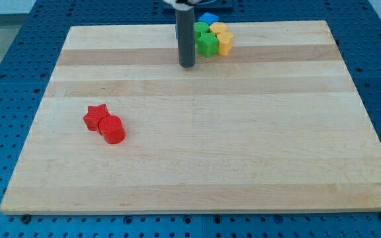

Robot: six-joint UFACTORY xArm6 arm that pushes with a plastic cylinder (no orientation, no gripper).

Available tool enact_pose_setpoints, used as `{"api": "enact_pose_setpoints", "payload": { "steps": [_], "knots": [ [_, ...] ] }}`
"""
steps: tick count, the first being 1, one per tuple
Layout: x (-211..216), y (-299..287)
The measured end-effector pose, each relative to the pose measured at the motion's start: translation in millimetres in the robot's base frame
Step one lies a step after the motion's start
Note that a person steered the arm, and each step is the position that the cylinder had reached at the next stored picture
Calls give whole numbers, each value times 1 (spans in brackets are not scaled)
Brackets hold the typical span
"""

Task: Move the arm to the center left of the board

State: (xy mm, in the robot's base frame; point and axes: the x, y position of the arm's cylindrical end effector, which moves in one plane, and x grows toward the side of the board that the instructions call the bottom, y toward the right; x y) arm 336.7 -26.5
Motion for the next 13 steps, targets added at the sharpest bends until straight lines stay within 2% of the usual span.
{"api": "enact_pose_setpoints", "payload": {
  "steps": [1, 4, 8, 10, 11, 12, 13],
  "knots": [
    [35, 0],
    [34, 0],
    [7, -2],
    [-38, -73],
    [-54, -147],
    [-51, -232],
    [-11, -270]
  ]
}}
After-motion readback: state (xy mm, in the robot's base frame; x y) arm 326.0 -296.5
